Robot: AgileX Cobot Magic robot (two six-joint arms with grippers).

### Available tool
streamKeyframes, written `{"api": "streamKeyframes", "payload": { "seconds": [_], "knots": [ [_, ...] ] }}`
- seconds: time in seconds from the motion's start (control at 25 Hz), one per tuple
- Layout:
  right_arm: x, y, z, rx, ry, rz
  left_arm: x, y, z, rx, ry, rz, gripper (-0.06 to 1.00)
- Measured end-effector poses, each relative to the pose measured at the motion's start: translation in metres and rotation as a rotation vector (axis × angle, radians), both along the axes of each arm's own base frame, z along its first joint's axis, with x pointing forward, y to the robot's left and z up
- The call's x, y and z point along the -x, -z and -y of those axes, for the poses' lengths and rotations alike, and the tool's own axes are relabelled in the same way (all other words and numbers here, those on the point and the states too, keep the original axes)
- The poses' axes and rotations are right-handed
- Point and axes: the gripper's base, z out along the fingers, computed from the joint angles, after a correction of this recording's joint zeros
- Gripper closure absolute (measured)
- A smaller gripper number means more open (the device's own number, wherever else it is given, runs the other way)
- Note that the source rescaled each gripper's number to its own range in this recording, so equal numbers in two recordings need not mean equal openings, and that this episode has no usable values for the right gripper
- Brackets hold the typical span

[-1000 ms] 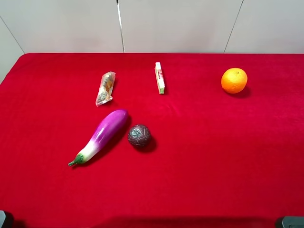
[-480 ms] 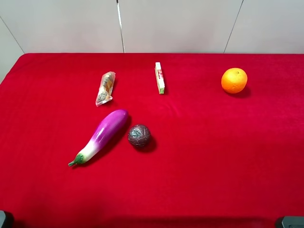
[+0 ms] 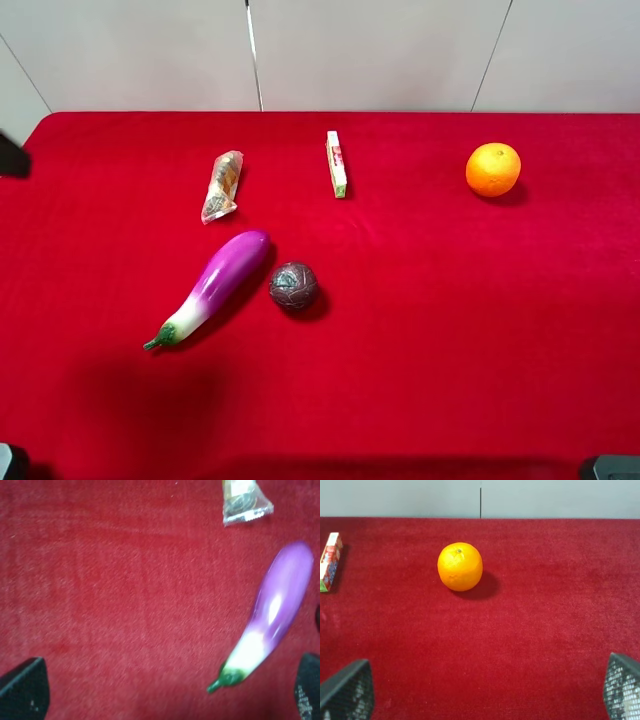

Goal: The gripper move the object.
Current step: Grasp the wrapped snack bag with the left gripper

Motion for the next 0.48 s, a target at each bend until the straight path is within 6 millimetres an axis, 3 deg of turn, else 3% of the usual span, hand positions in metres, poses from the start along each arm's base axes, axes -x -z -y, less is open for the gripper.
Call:
{"api": "streamKeyframes", "payload": {
  "seconds": [0.48],
  "knots": [
    [0.000,0.000,0.000,0.005,-0.002,0.000,-0.089,0.028,0.037,-0.051,0.039,-0.106,-0.03]
  ]
}}
